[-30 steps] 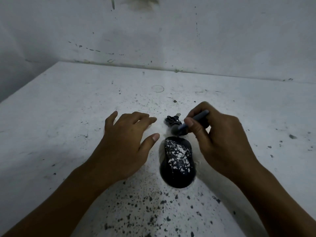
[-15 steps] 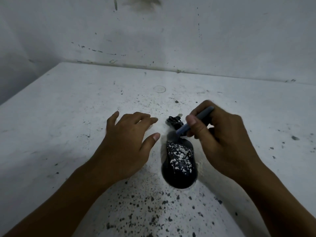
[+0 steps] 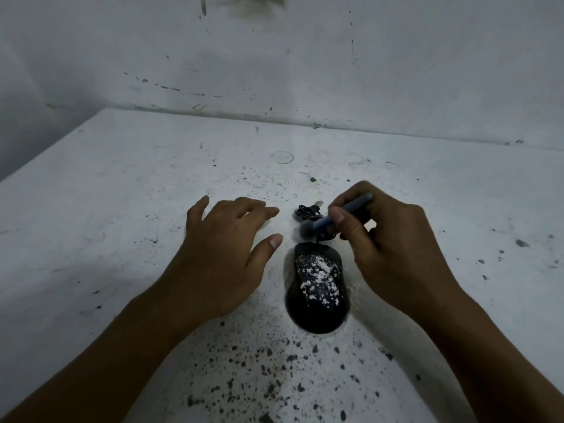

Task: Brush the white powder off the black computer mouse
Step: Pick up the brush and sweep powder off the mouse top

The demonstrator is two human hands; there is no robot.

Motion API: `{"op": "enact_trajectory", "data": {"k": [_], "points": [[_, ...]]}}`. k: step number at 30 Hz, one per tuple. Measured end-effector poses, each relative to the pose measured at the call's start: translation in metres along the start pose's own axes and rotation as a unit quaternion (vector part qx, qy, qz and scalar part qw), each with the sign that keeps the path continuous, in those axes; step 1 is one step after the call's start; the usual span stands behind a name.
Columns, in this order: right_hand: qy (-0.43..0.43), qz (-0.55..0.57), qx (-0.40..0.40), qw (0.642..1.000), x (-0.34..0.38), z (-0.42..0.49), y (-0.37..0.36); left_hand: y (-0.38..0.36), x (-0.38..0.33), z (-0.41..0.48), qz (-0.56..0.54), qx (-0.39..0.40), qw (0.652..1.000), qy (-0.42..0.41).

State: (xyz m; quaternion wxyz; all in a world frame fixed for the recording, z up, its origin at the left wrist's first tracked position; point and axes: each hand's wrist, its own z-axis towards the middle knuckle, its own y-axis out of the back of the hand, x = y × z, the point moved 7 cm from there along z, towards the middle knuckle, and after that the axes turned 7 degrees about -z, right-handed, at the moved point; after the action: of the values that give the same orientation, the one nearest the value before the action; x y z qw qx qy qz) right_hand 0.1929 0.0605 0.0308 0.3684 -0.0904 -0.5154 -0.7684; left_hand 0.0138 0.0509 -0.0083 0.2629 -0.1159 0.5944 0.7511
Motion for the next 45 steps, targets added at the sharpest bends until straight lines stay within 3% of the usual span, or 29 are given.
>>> {"op": "enact_trajectory", "data": {"k": [4,9,13,15,18,20,23,25,28,30,33,35,38,41,43,45], "points": [[-0.002,0.06,-0.049,0.997,-0.001,0.0,0.014,0.002,-0.001,0.0,-0.002,-0.003,1.0,0.001],[0.011,0.015,0.01,1.0,0.003,-0.002,-0.002,0.001,-0.001,0.0,-0.003,0.003,1.0,0.003],[-0.008,0.044,-0.061,0.997,-0.006,0.0,0.017,0.001,-0.001,0.0,-0.008,0.0,1.0,0.005],[-0.005,0.06,-0.055,0.997,-0.006,0.0,0.019,0.0,-0.001,0.0,-0.008,0.004,1.0,0.005],[-0.009,-0.023,0.011,1.0,-0.008,-0.003,0.007,-0.001,-0.001,0.0,-0.01,0.009,1.0,0.008],[-0.022,-0.082,-0.009,0.996,-0.013,-0.002,0.011,0.0,0.0,0.0,-0.009,0.009,1.0,0.007],[-0.025,-0.016,-0.086,0.996,-0.014,0.0,0.031,0.0,0.0,0.0,-0.009,0.01,1.0,0.008],[-0.013,0.031,-0.058,0.998,-0.01,-0.002,0.028,-0.001,-0.002,-0.001,-0.007,0.016,1.0,0.006],[-0.013,-0.055,0.001,0.998,-0.011,-0.005,0.014,-0.001,-0.002,-0.001,0.002,0.021,1.0,0.005],[-0.034,-0.1,-0.025,0.994,-0.02,-0.004,0.021,0.0,-0.002,-0.001,0.003,0.021,1.0,0.005],[-0.04,-0.027,-0.095,0.994,-0.022,-0.006,0.037,0.001,-0.004,-0.001,0.0,0.016,1.0,0.002],[-0.025,0.023,-0.081,0.996,-0.015,-0.008,0.033,0.0,-0.004,-0.001,0.002,0.02,1.0,0.0],[-0.032,-0.029,-0.016,0.999,-0.014,-0.01,0.019,-0.001,-0.004,-0.001,0.002,0.02,1.0,-0.001],[-0.049,-0.061,-0.062,0.995,-0.021,-0.008,0.031,0.0,-0.003,-0.001,0.0,0.013,1.0,-0.003],[-0.05,-0.004,-0.097,0.994,-0.022,-0.01,0.04,0.001,-0.003,-0.001,0.0,0.011,1.0,-0.004],[-0.04,0.039,-0.076,0.996,-0.016,-0.011,0.037,0.0,-0.003,-0.001,-0.001,0.013,1.0,-0.004]]}}
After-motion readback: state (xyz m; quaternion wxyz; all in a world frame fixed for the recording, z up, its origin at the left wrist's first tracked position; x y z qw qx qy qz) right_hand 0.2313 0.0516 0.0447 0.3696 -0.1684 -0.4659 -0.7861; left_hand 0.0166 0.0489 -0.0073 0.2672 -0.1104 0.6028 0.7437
